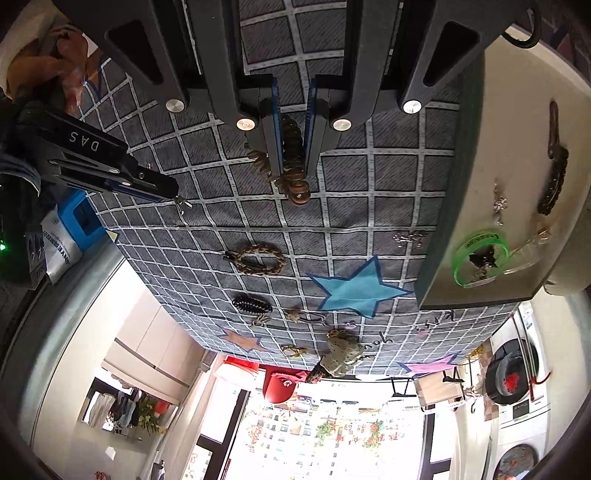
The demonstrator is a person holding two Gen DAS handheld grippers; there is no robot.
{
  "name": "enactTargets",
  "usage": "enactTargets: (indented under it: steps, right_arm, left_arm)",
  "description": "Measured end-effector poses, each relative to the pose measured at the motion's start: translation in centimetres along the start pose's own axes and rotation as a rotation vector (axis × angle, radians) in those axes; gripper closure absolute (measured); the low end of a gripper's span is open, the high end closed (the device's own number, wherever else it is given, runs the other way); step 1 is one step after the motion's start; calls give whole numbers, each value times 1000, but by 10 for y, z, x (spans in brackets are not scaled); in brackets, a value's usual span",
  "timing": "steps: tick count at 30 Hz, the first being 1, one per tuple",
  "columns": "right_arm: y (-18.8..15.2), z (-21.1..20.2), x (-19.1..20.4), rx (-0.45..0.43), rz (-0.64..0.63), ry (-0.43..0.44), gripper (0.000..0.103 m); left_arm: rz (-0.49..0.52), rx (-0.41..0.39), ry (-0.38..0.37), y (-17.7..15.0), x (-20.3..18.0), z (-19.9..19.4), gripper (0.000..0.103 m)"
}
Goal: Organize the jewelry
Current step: 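Carry brown coiled tie with left tool and star clip with right tool to box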
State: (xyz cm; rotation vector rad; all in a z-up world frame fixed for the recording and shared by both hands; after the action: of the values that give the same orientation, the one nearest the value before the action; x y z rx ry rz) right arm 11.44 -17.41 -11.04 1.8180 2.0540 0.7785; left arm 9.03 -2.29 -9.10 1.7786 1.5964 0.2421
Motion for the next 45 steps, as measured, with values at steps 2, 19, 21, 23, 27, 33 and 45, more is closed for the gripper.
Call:
enactTargets:
  steps: [2, 19, 21, 23, 27, 33, 45]
  right_arm:
    - [0, -3, 4, -3, -3, 0, 79]
    - [3, -26, 54, -31, -54, 35, 79]
    - [6, -30, 64, -38, -67, 45, 79]
    - [9, -32, 73, -42, -78, 56, 79]
    - [15, -34, 97, -46, -103, 89, 79]
    - [21, -32, 139, -46, -159, 137, 79]
    - [29, -16, 217, -22, -281, 223, 79]
  left_arm:
    - [1, -9, -1, 0, 1, -4, 91]
    - [-31, -91, -10, -3, 24, -47, 91]
    - [-36, -104, -6, -3, 29, -54, 91]
    - [-44, -118, 2, -4, 36, -63, 91]
    - [-67, -145, 26, -4, 56, -78, 91]
    - [-107, -182, 91, -10, 96, -103, 91]
    - [-230, -190, 230, -30, 179, -125, 91]
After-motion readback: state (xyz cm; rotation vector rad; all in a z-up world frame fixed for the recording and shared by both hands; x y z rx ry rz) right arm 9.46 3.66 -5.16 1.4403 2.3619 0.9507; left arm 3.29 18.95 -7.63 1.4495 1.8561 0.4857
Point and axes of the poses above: each gripper's, at about its wrist camera, not at the fingertips, and z roughly the way its jaws point, x to its left, y to its top, the point moved 8 cm from there along z, roughly the way its jaws point, and after that the axes turned 8 degrees about -y, right-handed, at the moved point
